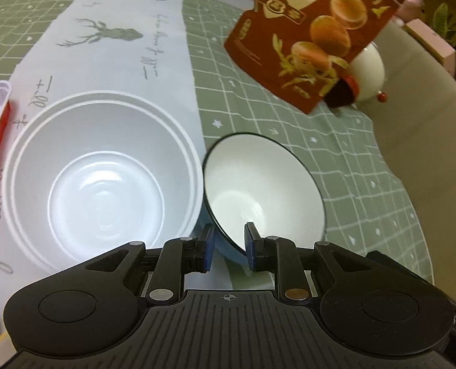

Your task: Organize plates and bowls

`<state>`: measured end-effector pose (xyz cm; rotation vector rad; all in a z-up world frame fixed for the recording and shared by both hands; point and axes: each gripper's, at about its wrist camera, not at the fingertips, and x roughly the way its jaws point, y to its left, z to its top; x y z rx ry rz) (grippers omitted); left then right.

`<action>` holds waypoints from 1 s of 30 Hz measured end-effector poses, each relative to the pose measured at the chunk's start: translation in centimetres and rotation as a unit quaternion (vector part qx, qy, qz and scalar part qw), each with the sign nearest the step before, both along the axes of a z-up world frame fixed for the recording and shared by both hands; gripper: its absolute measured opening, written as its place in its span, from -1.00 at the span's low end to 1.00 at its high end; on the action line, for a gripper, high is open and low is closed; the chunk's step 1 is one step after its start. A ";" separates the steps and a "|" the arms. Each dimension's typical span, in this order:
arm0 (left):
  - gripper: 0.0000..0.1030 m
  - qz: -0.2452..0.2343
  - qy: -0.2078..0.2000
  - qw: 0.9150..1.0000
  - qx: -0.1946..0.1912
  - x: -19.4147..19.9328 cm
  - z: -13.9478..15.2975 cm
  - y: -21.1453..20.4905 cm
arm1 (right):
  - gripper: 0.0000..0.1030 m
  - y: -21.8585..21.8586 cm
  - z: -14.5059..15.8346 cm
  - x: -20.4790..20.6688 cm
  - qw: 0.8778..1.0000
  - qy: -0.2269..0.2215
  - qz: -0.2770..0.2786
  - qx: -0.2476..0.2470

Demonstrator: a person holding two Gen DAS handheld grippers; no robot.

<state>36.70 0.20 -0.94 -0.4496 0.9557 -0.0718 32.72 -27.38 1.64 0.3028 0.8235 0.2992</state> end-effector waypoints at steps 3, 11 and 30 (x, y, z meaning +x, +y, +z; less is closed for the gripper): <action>-0.55 0.005 0.002 1.000 0.023 1.3 -0.5 0.0 | 0.24 0.2 -1.4 2.2 1.000 0.016 0.001 0.018; -0.59 -0.007 0.004 0.997 0.082 4.9 -1.2 -1.0 | -0.16 3.8 -5.8 7.8 0.998 0.059 0.016 0.018; -0.42 -0.089 0.073 0.992 0.042 1.4 -2.5 -3.6 | -0.49 3.6 -4.7 4.5 0.997 0.072 0.028 -0.005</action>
